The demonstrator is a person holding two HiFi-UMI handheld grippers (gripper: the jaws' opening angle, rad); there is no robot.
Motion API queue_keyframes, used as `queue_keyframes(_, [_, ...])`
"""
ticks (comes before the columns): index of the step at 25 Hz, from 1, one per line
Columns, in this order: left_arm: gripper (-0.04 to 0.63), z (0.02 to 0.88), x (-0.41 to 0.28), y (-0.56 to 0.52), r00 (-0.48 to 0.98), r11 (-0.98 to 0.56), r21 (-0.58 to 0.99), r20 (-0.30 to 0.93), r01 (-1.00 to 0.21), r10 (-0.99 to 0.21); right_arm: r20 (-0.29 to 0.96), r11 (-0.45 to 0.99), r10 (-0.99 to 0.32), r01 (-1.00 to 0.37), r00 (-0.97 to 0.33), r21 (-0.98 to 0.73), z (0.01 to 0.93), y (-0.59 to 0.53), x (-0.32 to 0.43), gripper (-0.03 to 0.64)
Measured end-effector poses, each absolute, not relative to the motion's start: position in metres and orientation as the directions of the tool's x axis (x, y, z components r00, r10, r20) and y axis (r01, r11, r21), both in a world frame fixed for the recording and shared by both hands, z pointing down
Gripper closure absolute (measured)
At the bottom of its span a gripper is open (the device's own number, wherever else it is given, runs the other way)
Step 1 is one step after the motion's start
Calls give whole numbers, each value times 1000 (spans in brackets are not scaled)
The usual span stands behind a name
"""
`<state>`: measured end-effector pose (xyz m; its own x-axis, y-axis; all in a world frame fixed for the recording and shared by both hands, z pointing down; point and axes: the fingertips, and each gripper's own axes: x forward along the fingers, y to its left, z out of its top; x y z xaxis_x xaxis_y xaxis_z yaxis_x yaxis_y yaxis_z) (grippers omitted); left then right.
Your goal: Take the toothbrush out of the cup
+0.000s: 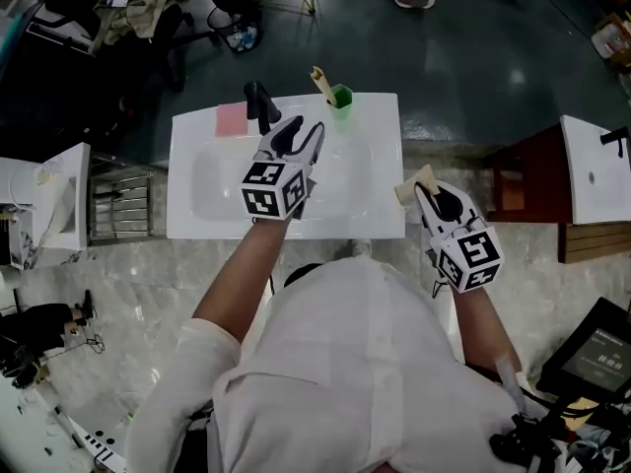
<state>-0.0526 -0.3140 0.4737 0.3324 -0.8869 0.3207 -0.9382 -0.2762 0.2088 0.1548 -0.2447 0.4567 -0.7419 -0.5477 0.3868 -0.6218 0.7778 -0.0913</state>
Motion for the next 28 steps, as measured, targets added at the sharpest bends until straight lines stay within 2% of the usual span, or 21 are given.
queue_keyframes(9, [393,496,-60,-387,214,-131,236,372,-963,-903,376,777,-541,-618,-752,-117,463,-276,189,568])
queue_keyframes(23, [396,526,-64,-439,111,-21,213,420,-977,-900,382,756,-549,-636,-743,-152,479,-312,213,568])
queue_keyframes(24, [403,525,-64,-439,109,-21,207,422,-978,-900,380,756,-550,-637,-744,-153,478,-312,212,568])
queue_keyframes(27, [501,524,-65,-437,96,-17,188,423,-982,-901,376,755,-550,-636,-746,-156,478,-313,213,568])
queue_keyframes(28, [507,524,-65,-437,95,-18,182,423,-983,-901,375,754,-551,-637,-746,-158,478,-313,213,568])
